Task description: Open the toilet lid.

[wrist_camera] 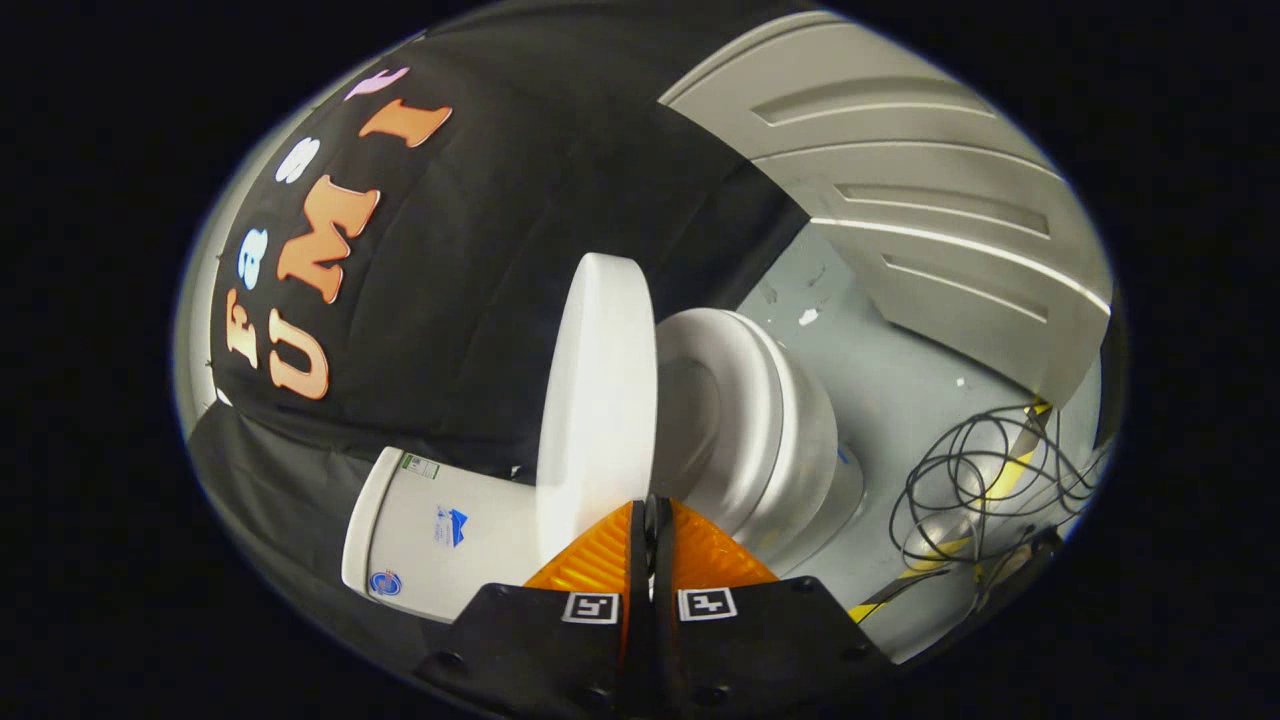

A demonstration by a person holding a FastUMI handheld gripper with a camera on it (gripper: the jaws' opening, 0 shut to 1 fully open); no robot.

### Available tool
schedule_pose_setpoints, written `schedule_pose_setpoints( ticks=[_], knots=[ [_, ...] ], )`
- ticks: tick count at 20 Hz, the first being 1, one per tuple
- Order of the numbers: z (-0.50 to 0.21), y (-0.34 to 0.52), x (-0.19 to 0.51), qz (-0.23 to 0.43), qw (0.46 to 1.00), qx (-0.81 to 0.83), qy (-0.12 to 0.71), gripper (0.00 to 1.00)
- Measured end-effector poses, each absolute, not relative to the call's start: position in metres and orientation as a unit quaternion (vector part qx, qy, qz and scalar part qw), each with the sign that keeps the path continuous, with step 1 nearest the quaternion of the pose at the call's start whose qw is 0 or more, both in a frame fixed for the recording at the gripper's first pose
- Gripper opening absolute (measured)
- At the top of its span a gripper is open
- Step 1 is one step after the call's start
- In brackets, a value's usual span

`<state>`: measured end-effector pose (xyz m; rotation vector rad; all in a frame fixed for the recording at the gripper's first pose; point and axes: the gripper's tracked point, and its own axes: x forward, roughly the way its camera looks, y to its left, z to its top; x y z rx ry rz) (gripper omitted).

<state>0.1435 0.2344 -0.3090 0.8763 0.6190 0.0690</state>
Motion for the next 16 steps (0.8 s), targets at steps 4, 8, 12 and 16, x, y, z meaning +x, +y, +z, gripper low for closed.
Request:
schedule_pose_setpoints(
  ticks=[4, 8, 12, 16],
  knots=[
    [-0.263, 0.257, 0.144, 0.047, 0.893, 0.349, 0.281, 0.08],
    [-0.226, 0.281, 0.145, 0.050, 0.928, 0.255, 0.268, 0.08],
    [-0.206, 0.298, 0.144, 0.043, 0.938, 0.214, 0.268, 0.08],
    [-0.184, 0.321, 0.144, 0.045, 0.955, 0.152, 0.250, 0.08]
  ],
)
